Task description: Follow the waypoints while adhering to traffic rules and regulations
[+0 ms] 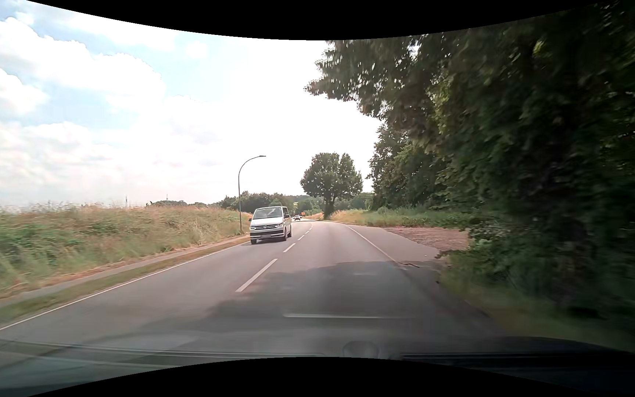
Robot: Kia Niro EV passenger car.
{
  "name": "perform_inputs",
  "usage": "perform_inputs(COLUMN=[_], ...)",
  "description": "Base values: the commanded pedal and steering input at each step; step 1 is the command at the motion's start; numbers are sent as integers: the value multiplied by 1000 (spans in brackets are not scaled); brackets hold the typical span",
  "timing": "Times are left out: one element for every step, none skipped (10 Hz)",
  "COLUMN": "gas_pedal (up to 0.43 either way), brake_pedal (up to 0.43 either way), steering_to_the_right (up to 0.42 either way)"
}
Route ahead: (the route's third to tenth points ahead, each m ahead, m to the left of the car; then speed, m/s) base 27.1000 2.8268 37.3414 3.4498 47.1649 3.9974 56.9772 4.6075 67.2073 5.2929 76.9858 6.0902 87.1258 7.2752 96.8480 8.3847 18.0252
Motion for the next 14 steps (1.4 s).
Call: perform_inputs(gas_pedal=[169,169,150,138,138,118,118,118,118,118,118,118,118,118], brake_pedal=[0,0,0,0,0,0,0,0,0,0,0,0,0,0], steering_to_the_right=[-2,-3,-5,-6,-7,-7,-8,-8,-10,-10,-10,-10,-11,-11])
